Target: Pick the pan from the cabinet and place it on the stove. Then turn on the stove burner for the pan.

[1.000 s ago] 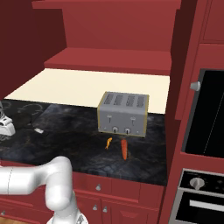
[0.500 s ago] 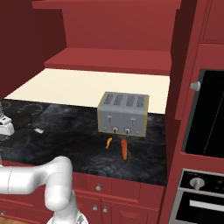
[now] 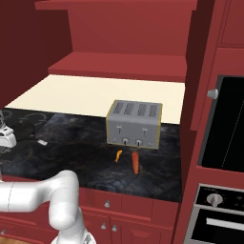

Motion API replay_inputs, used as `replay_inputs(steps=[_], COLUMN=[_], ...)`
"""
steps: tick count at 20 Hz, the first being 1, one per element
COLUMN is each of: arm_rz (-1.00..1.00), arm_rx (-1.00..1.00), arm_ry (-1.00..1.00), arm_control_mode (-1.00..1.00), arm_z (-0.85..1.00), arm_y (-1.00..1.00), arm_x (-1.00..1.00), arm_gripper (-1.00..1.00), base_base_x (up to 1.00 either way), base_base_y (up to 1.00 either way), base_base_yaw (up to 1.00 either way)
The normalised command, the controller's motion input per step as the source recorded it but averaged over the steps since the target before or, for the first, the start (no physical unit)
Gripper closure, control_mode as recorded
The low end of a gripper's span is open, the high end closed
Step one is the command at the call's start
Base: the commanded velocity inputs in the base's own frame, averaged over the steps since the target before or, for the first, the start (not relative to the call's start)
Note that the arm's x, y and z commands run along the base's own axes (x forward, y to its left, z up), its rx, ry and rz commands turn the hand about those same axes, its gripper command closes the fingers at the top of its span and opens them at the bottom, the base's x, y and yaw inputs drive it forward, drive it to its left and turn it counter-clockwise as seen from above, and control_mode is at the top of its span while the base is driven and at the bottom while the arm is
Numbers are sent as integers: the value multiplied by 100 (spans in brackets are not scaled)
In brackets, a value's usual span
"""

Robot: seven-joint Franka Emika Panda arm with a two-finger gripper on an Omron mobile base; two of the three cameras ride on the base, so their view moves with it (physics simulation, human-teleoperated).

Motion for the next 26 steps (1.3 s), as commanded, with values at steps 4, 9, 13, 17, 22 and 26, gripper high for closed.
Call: replay_inputs(steps=[4,9,13,17,22,26], arm_rz=[0,0,0,0,0,0], arm_rx=[0,0,0,0,0,0], arm_ry=[0,-1,-1,-1,-7,-5], arm_control_mode=[-100,-100,-100,-100,-100,-100], arm_z=[-25,-22,-20,-34,-28,-15], arm_y=[-3,0,0,0,0,-2], arm_x=[-24,-28,-17,-19,-11,-15], arm_gripper=[-100,-100,-100,100,100,100], base_base_x=[0,0,0,0,0,0], base_base_y=[0,0,0,0,0,0], base_base_yaw=[0,0,0,0,0,0])
